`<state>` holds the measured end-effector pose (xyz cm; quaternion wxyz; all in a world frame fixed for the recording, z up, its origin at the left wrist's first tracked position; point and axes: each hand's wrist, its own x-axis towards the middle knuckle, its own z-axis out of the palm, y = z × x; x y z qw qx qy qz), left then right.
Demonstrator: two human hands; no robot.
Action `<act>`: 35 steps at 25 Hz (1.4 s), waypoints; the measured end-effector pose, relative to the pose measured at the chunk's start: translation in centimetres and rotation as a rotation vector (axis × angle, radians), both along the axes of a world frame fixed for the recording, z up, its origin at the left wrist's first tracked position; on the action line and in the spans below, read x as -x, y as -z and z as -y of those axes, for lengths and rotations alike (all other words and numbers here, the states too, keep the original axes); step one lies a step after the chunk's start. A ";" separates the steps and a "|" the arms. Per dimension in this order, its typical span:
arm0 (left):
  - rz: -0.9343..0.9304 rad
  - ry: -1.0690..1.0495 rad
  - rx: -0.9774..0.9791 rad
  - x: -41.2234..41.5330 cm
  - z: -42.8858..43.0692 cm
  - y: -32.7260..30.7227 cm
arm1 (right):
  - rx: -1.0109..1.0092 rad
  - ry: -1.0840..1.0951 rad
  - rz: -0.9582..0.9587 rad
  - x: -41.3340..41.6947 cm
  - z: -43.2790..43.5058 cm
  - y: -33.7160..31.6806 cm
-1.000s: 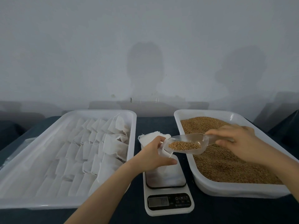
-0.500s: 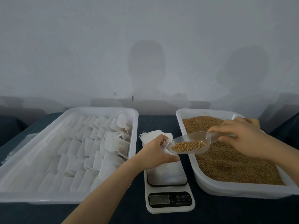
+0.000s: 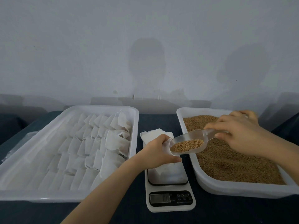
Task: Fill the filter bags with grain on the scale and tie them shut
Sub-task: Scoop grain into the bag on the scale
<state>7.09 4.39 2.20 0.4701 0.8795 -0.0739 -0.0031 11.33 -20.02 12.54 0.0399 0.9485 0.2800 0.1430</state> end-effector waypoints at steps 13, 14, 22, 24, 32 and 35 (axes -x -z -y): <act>-0.013 -0.001 -0.013 -0.1 -0.1 0.3 | 0.139 0.001 0.017 0.5 -1.9 -1.7; -0.010 -0.001 -0.009 -0.1 -0.1 0.3 | 0.149 -0.005 0.025 0.5 -2.0 -1.8; 0.009 -0.012 -0.006 0.0 -0.2 0.3 | 0.210 -0.011 0.053 0.7 -2.4 -2.2; 0.010 -0.023 -0.008 0.0 -0.2 0.3 | 0.223 -0.014 0.059 0.6 -2.6 -2.3; 0.015 -0.054 -0.037 -0.1 -0.1 0.3 | 0.267 -0.069 0.132 1.1 -3.8 -3.1; 0.030 -0.071 -0.034 -0.1 -0.2 0.2 | 0.301 -0.102 0.217 1.7 -4.4 -3.6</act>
